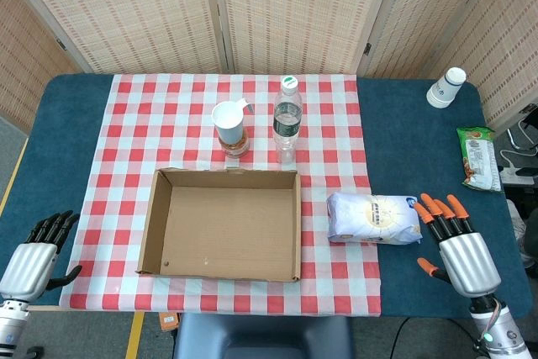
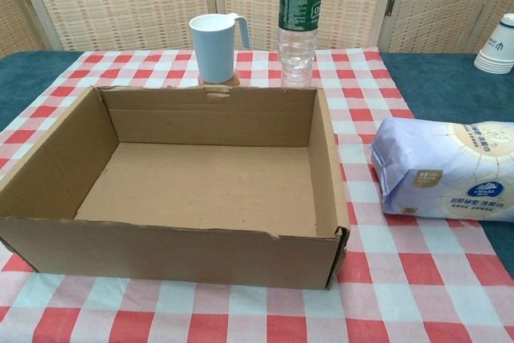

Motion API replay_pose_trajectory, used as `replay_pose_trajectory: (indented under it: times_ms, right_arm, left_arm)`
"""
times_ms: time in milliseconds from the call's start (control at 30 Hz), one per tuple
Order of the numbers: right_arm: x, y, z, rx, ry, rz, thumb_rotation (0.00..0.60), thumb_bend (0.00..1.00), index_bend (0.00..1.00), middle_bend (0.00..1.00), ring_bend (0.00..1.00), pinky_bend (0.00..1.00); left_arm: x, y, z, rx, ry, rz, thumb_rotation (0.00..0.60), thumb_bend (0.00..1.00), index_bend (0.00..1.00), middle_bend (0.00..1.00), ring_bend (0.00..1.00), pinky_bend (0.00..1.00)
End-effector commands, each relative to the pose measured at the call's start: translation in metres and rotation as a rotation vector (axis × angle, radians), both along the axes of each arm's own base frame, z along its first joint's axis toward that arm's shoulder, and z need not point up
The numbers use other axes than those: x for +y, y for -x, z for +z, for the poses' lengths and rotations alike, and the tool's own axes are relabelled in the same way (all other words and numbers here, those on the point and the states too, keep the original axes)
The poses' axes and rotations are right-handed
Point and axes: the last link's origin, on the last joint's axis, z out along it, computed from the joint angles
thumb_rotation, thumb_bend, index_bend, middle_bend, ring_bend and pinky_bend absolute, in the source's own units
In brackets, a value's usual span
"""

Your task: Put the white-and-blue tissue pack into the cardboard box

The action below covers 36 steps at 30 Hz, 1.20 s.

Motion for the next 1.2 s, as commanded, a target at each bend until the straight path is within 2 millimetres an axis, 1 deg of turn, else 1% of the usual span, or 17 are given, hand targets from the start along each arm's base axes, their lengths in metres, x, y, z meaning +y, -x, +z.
replay_pose_trajectory:
  times_ms: [33, 333, 500, 767, 867, 1000, 1100, 1200]
  right_arm:
    - [0.000, 0.001, -0.001, 0.000, -0.005, -0.007, 0.600, 0.00, 0.08, 0.01, 0.00, 0.05]
    - [0.002, -0.003, -0.005, -0.008, -0.016, 0.008, 0.600, 0.00, 0.08, 0.01, 0.00, 0.05]
    - [0.004, -0.004, -0.005, -0.009, -0.016, 0.004, 0.600, 0.00, 0.08, 0.01, 0.00, 0.05]
    - [0.000, -0.008, -0.006, -0.019, -0.036, -0.008, 0.600, 0.00, 0.08, 0.01, 0.00, 0.06]
    - [0.000, -0.016, -0.003, -0.055, -0.082, -0.021, 0.600, 0.00, 0.07, 0.01, 0.00, 0.06]
    - [-0.005, -0.037, 0.009, -0.066, -0.161, -0.011, 0.600, 0.00, 0.05, 0.01, 0.00, 0.06]
    - [-0.017, -0.052, 0.023, -0.027, -0.192, -0.053, 0.600, 0.00, 0.04, 0.01, 0.00, 0.07]
    - [-0.032, -0.056, 0.027, -0.002, -0.251, -0.125, 0.600, 0.00, 0.04, 0.01, 0.00, 0.07]
  left_arm:
    - [0.000, 0.000, 0.000, -0.001, -0.002, -0.001, 0.600, 0.24, 0.00, 0.00, 0.00, 0.10]
    - [-0.001, -0.001, 0.005, -0.008, -0.016, -0.007, 0.600, 0.24, 0.00, 0.00, 0.00, 0.10]
    - [0.000, -0.001, 0.004, -0.010, -0.009, -0.008, 0.600, 0.24, 0.00, 0.00, 0.00, 0.10]
    - [0.002, 0.003, 0.006, -0.014, -0.018, 0.002, 0.600, 0.24, 0.00, 0.00, 0.00, 0.10]
    - [0.003, 0.003, 0.010, -0.018, -0.034, 0.006, 0.600, 0.24, 0.00, 0.00, 0.00, 0.10]
    - [0.003, 0.002, 0.012, -0.025, -0.054, 0.001, 0.600, 0.24, 0.00, 0.00, 0.00, 0.10]
    - [0.003, 0.001, 0.012, -0.031, -0.064, -0.007, 0.600, 0.24, 0.00, 0.00, 0.00, 0.10]
    - [0.002, 0.000, 0.013, -0.037, -0.076, -0.018, 0.600, 0.24, 0.00, 0.00, 0.00, 0.10]
